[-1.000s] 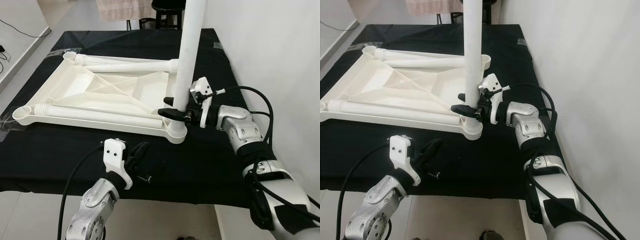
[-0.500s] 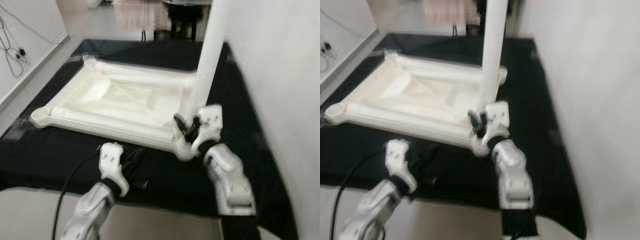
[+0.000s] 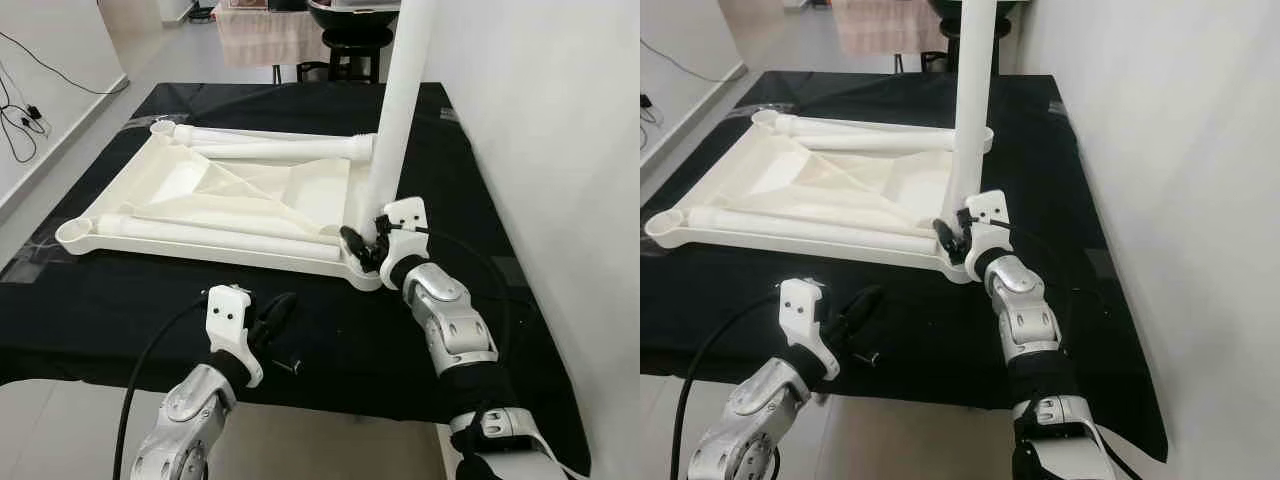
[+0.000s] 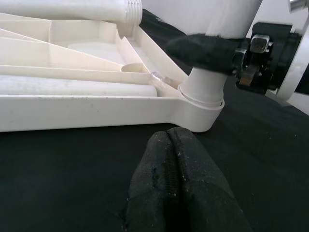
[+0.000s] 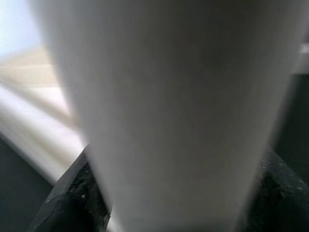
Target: Building children table
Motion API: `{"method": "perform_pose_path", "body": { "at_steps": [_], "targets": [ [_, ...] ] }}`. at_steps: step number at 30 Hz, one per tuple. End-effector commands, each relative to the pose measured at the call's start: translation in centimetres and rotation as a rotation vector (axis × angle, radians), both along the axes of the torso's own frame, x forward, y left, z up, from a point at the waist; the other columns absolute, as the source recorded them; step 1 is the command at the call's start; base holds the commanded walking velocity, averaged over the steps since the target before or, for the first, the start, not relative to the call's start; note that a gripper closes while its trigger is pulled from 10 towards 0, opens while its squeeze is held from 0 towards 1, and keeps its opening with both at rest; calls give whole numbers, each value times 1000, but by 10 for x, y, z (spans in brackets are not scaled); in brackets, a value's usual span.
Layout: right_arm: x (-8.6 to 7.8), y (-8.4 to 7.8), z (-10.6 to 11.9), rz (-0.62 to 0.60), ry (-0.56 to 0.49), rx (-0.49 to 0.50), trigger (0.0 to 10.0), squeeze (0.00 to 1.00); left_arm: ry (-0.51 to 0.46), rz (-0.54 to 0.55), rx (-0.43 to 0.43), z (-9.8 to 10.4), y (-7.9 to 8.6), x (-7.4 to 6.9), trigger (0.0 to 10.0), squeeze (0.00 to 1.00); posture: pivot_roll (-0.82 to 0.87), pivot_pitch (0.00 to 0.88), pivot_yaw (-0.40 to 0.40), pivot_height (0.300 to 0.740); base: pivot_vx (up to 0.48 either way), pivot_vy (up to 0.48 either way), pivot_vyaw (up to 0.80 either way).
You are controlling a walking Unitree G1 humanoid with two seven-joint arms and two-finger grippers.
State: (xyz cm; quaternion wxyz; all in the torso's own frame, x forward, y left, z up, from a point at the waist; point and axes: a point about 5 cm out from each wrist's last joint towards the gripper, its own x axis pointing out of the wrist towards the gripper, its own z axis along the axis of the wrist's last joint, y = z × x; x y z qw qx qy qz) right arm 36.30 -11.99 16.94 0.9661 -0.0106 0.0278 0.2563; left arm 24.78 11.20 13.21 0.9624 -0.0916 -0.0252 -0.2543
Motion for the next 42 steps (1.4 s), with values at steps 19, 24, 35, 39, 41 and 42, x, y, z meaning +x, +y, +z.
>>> {"method": "perform_pose_path", "body": {
  "at_steps": [19, 24, 35, 39, 41, 42],
  "targets": [
    [22, -7, 28, 511, 15, -64, 0, 0, 12, -2, -11, -2, -8, -4, 10000, 0, 70, 148, -39, 740, 0, 0, 0],
    [24, -14, 26, 397, -23, -90, 0, 0, 13, -2, -12, -2, -9, -4, 10000, 0, 56, 152, -30, 740, 0, 0, 0],
    [-18, -3, -39, -344, 56, -108, 0, 0, 19, -8, -3, -3, -5, -1, 10000, 0, 20, 161, 3, 740, 0, 0, 0],
    [-8, 18, -31, -258, 18, -85, 0, 0, 21, -9, 1, -3, -5, 0, 10000, 0, 32, 150, -9, 740, 0, 0, 0],
    [-6, 19, -30, -244, 14, -84, 353, 0, 19, -5, 2, -3, -6, -1, 10000, 0, 33, 155, -4, 740, 0, 0, 0],
    [-5, 18, -30, -244, 18, -97, 353, 0, 17, -1, 2, -3, -6, -1, 10000, 0, 35, 154, -5, 740, 0, 0, 0]
  ]
}}
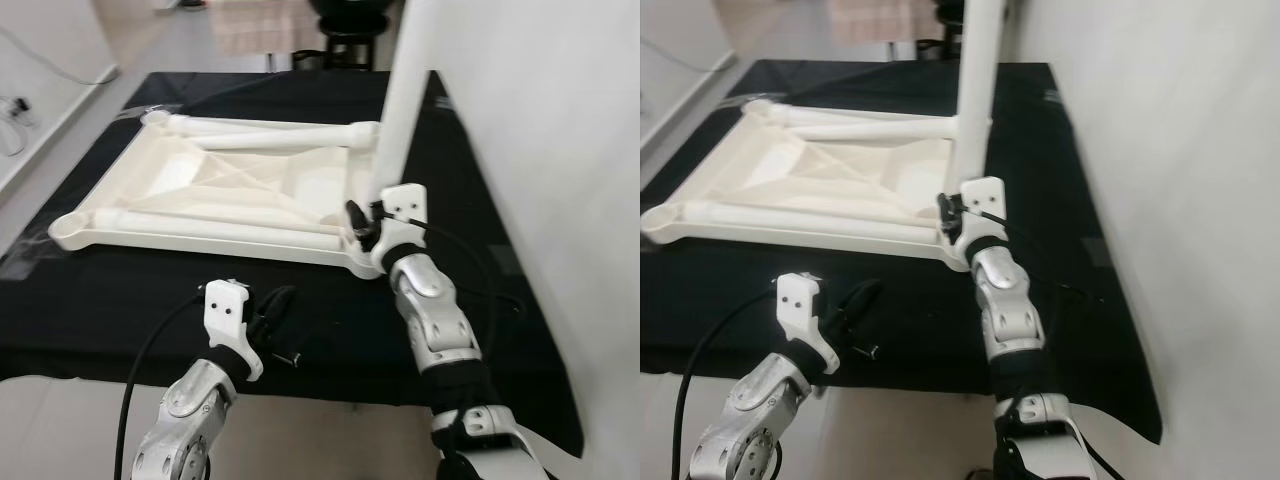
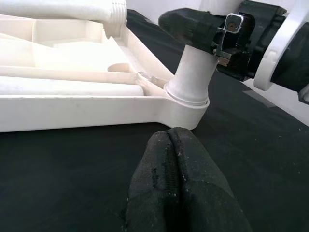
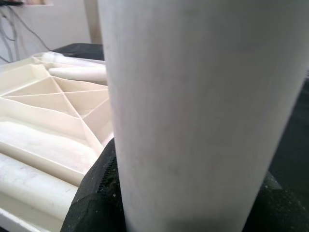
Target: Building children table
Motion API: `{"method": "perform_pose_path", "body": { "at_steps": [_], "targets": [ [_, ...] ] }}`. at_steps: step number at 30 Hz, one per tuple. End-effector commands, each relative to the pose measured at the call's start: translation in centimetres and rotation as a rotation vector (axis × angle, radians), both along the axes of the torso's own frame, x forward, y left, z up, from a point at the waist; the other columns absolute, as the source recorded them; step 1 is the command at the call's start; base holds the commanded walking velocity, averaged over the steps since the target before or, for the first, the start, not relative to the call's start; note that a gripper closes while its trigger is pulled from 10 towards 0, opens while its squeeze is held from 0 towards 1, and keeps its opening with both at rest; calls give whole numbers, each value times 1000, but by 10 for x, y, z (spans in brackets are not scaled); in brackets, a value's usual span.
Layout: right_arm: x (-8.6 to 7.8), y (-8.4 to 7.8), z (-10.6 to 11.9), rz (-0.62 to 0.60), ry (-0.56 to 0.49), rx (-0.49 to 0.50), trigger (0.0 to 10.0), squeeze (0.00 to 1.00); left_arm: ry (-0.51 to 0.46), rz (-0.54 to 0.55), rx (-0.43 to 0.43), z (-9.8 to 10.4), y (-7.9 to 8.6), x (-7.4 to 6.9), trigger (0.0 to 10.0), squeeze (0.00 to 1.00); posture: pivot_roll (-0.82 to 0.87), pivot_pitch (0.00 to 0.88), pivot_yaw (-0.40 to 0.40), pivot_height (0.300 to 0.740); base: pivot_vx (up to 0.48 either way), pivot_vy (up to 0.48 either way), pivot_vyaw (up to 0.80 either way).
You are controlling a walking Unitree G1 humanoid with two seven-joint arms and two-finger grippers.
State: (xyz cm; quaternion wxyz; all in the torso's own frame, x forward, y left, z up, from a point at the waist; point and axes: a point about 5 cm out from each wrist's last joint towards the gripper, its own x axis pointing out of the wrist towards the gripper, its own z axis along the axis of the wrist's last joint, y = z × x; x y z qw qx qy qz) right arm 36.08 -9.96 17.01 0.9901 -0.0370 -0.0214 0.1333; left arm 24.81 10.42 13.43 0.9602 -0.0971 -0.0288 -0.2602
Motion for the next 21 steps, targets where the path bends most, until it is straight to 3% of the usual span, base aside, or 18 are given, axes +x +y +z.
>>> {"method": "perform_pose_path", "body": {
  "at_steps": [1, 3, 4, 6, 7, 10, 12, 13, 15, 16, 18, 21],
  "targets": [
    [-1, -3, -30, 19, 136, -51, 10000, 0, 21, 13, 15, -5, 2, -1, 10000, 0, 31, 154, -3, 740, 0, 0, 0],
    [0, -3, -30, 31, 134, -53, 10000, 0, 21, 15, 15, -5, 3, -1, 10000, 0, 30, 154, -3, 740, 0, 0, 0],
    [2, -3, -26, 78, 119, -21, 10000, 1000, 21, 14, 14, -4, 3, 0, 10000, 0, 29, 153, -3, 740, 0, 0, 0],
    [4, -3, -22, 111, 106, 4, 10000, 1000, 22, 14, 13, -4, 3, 0, 10000, 0, 29, 153, -3, 740, 0, 0, 0],
    [7, 2, -4, 286, 50, 37, 10000, 1000, 23, 10, 10, -4, 3, 0, 10000, 0, 29, 152, -3, 740, 0, 0, 0],
    [7, 4, 2, 355, 37, 41, 10000, 1000, 24, 8, 10, -4, 3, 0, 10000, 0, 29, 152, -3, 740, 0, 0, 0],
    [7, 1, 13, 473, 31, 15, 10000, 0, 24, 6, 10, -4, 3, 1, 10000, 0, 49, 141, -5, 740, 0, 0, 0],
    [7, 1, 13, 473, 31, 15, 10000, 0, 24, 6, 10, -4, 3, 1, 10000, 0, 49, 141, -5, 740, 0, 0, 0],
    [10, -3, 19, 643, 44, -55, 10000, 0, 22, 8, 11, -4, 3, 1, 10000, 0, 62, 139, -9, 740, 0, 0, 0],
    [10, -3, 19, 643, 44, -55, 10000, 0, 22, 8, 11, -4, 3, 1, 10000, 0, 62, 139, -9, 740, 0, 0, 0],
    [10, -5, 20, 767, 67, -89, 10000, 0, 21, 11, 11, -3, 3, 1, 10000, 0, 72, 139, -12, 740, 0, 0, 0],
    [11, -5, 20, 801, 83, -95, 10000, 0, 21, 13, 12, -3, 3, 1, 10000, 0, 77, 139, -14, 740, 0, 0, 0]
  ]
}}
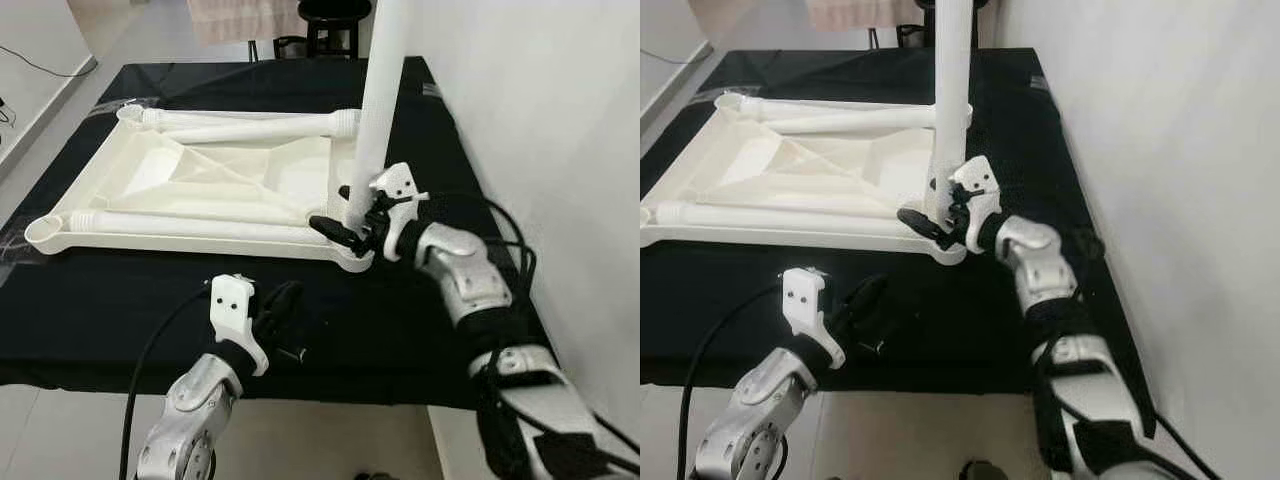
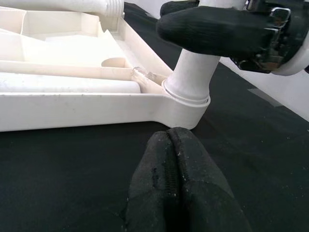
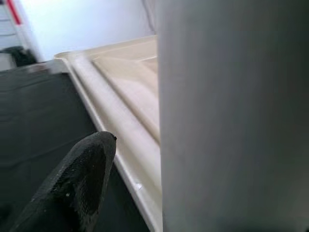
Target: Building children table
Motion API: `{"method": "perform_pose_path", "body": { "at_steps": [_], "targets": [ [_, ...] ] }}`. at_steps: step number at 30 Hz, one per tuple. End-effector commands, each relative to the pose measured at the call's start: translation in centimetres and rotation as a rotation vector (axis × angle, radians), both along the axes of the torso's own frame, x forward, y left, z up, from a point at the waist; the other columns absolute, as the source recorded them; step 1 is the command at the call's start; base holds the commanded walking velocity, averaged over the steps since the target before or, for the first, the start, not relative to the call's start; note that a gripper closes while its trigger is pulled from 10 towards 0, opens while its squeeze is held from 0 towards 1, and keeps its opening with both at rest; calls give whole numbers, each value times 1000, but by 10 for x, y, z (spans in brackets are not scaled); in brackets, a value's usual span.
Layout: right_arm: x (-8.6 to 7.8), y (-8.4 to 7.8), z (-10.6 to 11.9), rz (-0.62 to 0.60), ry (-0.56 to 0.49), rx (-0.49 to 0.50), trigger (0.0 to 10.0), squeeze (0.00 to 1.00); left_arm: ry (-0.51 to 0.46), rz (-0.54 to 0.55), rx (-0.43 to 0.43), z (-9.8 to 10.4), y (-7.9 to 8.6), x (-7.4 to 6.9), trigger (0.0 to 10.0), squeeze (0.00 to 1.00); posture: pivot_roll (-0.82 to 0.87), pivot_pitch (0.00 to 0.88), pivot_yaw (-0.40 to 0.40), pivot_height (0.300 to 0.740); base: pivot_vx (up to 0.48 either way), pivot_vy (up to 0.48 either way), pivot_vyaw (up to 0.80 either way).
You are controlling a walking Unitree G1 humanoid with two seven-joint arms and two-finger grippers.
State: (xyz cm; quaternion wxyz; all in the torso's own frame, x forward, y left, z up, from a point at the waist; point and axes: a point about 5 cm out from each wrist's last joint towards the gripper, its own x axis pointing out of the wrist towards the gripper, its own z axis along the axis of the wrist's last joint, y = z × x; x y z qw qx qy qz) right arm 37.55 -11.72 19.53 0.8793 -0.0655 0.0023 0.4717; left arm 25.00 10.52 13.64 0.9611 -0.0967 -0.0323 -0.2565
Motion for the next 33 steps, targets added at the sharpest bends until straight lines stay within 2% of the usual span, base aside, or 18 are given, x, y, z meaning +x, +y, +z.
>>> {"method": "perform_pose_path", "body": {
  "at_steps": [1, 2, 7, 13, 15, 17, 18, 19, 20, 21, 23, 24, 25, 26, 30, 31, 32, 33],
  "targets": [
    [-2, 12, -5, 117, 40, -12, 8941, 0, 27, 6, 13, -5, 2, -1, 10000, 0, 78, 140, -13, 740, 0, 0, 0],
    [-1, 12, -4, 139, 54, -9, 0, 0, 27, 6, 13, -5, 2, -2, 10000, 0, 78, 140, -13, 740, 0, 0, 0],
    [3, 7, -1, 130, 79, 17, 0, 0, 28, 4, 11, -6, 1, -3, 10000, 0, 79, 144, -12, 740, 0, 0, 0],
    [6, -8, -5, 29, 58, 14, 0, 0, 31, -1, 7, -6, -1, -5, 10000, 0, 88, 148, -10, 740, 0, 0, 0],
    [3, -20, -21, -110, 65, -7, 0, 0, 30, -2, 5, -6, -2, -6, 10000, 0, 86, 149, -18, 740, 0, 0, 0],
    [-3, -27, -44, -331, 100, -54, 0, 0, 30, -2, 4, -7, -2, -6, 10000, 0, 82, 148, -22, 740, 0, 0, 0],
    [-3, -27, -44, -331, 100, -54, 0, 0, 30, -2, 4, -7, -2, -6, 10000, 0, 82, 148, -22, 740, 0, 0, 0],
    [-17, -33, -66, -779, 175, 9, 0, 0, 31, -3, 5, -7, 0, -6, 10000, 0, 79, 153, -14, 740, 0, 0, 0],
    [-36, -24, -79, -891, 290, 105, 0, 0, 31, -4, 5, -7, 0, -6, 10000, 0, 76, 153, -13, 740, 0, 0, 0],
    [-36, -24, -79, -891, 290, 105, 0, 0, 31, -4, 5, -7, 0, -6, 10000, 0, 76, 153, -13, 740, 0, 0, 0],
    [-62, -3, -84, -888, 353, 168, 0, 0, 33, -6, 6, -7, 1, -6, 10000, 0, 72, 147, -4, 740, 0, 0, 0],
    [-62, -3, -84, -888, 353, 168, 0, 0, 33, -6, 6, -7, 1, -6, 10000, 0, 72, 147, -4, 740, 0, 0, 0],
    [-58, 8, -72, -799, 234, 112, 0, 0, 34, -7, 6, -8, 1, -5, 10000, 0, 62, 134, -4, 740, 0, 0, 0],
    [-45, 11, -69, -772, 195, 79, 0, 0, 35, -9, 7, -8, 0, -5, 10000, 0, 79, 126, -16, 740, 0, 0, 0],
    [-27, 12, -64, -769, 161, 48, 0, 0, 36, -11, 8, -9, -2, -5, 10000, 0, 95, 123, -30, 740, 0, 0, 0],
    [-15, 14, -62, -779, 164, 34, 8510, 0, 30, 1, 14, -9, -1, -5, 10000, 0, 97, 123, -20, 740, 0, 0, 0],
    [-11, 17, -59, -768, 165, 49, 10000, 0, 28, 6, 15, -8, -1, -5, 10000, 0, 100, 121, -20, 740, 0, 0, 0],
    [-11, 17, -59, -768, 165, 49, 10000, 0, 28, 6, 15, -8, -1, -5, 10000, 0, 100, 121, -20, 740, 0, 0, 0]
  ]
}}
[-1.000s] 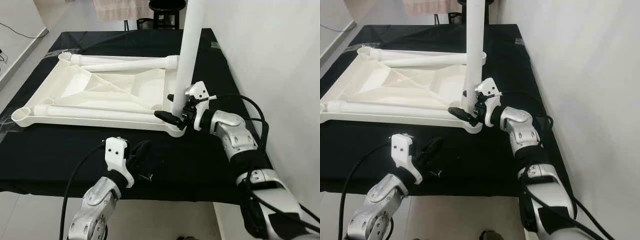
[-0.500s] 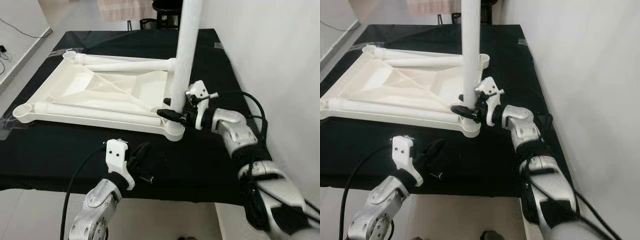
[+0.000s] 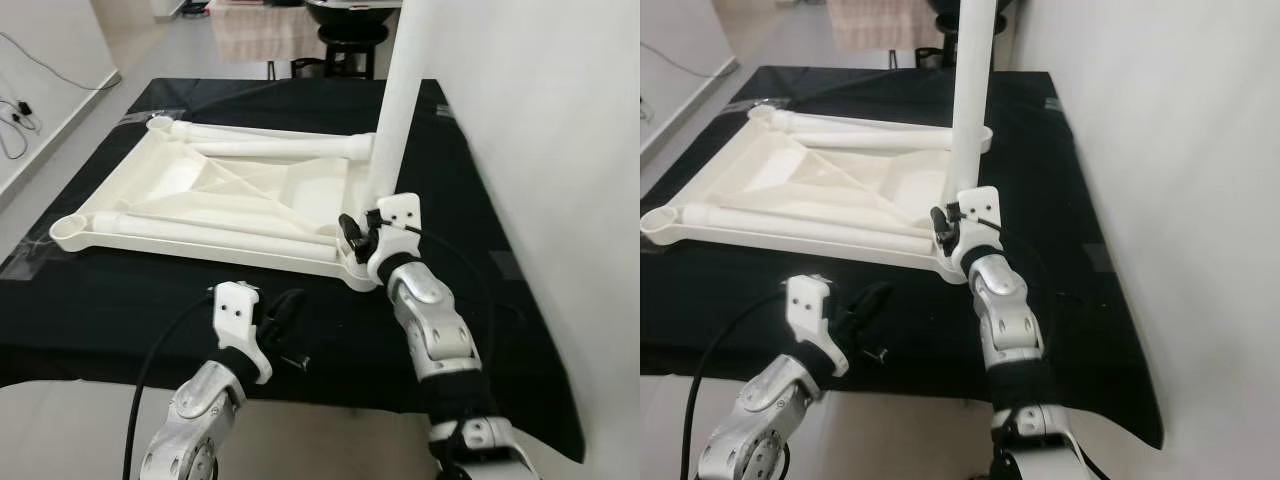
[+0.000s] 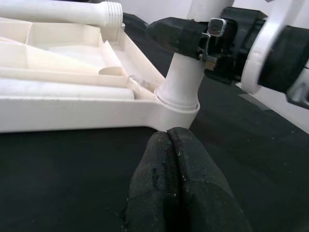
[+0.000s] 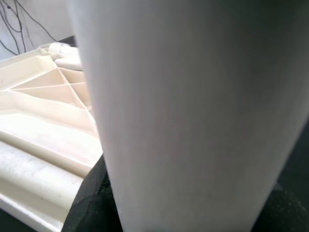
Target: Building children table
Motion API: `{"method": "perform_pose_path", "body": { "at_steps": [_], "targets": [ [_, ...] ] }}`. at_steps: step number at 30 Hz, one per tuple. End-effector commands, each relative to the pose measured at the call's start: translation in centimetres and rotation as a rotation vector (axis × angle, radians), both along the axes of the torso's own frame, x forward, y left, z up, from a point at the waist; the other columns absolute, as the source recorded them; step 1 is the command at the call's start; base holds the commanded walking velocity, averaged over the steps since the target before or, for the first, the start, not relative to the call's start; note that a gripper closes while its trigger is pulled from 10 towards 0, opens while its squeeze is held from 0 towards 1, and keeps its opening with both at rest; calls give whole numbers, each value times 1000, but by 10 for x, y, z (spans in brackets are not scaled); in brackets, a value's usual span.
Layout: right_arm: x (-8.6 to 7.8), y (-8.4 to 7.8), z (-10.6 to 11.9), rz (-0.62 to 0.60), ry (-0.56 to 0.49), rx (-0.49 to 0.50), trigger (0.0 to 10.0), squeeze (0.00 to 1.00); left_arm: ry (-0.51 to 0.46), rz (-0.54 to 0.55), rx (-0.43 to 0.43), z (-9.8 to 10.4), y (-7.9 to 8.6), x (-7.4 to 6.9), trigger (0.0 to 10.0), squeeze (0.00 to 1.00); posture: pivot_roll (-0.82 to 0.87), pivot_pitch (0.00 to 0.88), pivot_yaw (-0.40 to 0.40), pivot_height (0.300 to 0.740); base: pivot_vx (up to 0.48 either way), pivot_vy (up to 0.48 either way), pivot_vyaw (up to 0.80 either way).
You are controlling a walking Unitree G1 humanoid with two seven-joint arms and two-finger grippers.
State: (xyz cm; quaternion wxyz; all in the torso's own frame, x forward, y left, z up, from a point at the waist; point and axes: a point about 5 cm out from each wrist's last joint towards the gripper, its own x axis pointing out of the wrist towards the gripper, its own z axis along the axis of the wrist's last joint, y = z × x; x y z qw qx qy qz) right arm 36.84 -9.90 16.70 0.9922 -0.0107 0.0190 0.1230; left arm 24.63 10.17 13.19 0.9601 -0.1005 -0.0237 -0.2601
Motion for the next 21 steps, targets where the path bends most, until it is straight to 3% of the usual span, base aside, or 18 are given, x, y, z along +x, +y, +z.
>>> {"method": "perform_pose_path", "body": {
  "at_steps": [1, 2, 3, 5, 8, 9, 10, 11, 12, 16, 18, 19, 20, 21],
  "targets": [
    [-1, 1, -27, 6, 123, 14, 10000, 0, 9, 18, 18, -4, 3, -1, 10000, 0, 100, 121, -20, 740, 0, 0, 0],
    [-1, 1, -27, 6, 123, 14, 10000, 0, 9, 18, 18, -4, 3, -1, 10000, 0, 100, 121, -20, 740, 0, 0, 0],
    [-1, 5, -20, 35, 109, 56, 10000, 1000, 10, 18, 17, -3, 3, -1, 10000, 0, 101, 122, -22, 740, 0, 0, 0],
    [0, 8, -1, 111, 59, 100, 10000, 1000, 11, 13, 15, -3, 2, -1, 10000, 0, 103, 124, -22, 740, 0, 0, 0],
    [1, 9, 9, 179, 25, 111, 10000, 1000, 12, 11, 14, -3, 2, -1, 10000, 0, 102, 127, -20, 740, 0, 0, 0],
    [3, 8, 15, 255, -6, 84, 10000, 196, 12, 9, 14, -2, 2, -1, 10000, 0, 99, 127, -20, 740, 0, 0, 0],
    [3, 8, 15, 255, -6, 84, 10000, 196, 12, 9, 14, -2, 2, -1, 10000, 0, 99, 127, -20, 740, 0, 0, 0],
    [6, 5, 16, 437, -48, -55, 10000, 0, 12, 8, 13, -2, 2, -1, 10000, 0, 99, 127, -20, 740, 0, 0, 0],
    [6, 5, 16, 437, -48, -55, 10000, 0, 12, 8, 13, -2, 2, -1, 10000, 0, 99, 127, -20, 740, 0, 0, 0],
    [2, -4, 11, 734, -21, -158, 10000, 0, 10, 10, 14, -2, 3, -2, 10000, 0, 111, 133, -28, 740, 0, 0, 0],
    [2, -6, 11, 760, -10, -167, 10000, 0, 10, 11, 14, -2, 3, -2, 10000, 0, 114, 134, -32, 740, 0, 0, 0],
    [3, -8, 12, 792, 1, -156, 6314, 0, 9, 12, 15, -1, 3, -2, 10000, 0, 115, 133, -33, 740, 0, 0, 0],
    [4, -10, 15, 805, 13, -139, 0, 0, 9, 13, 16, -1, 3, -2, 10000, 0, 115, 133, -33, 740, 0, 0, 0],
    [5, -11, 16, 816, 21, -125, 0, 0, 9, 14, 16, -1, 3, -2, 10000, 0, 118, 135, -33, 740, 0, 0, 0]
  ]
}}
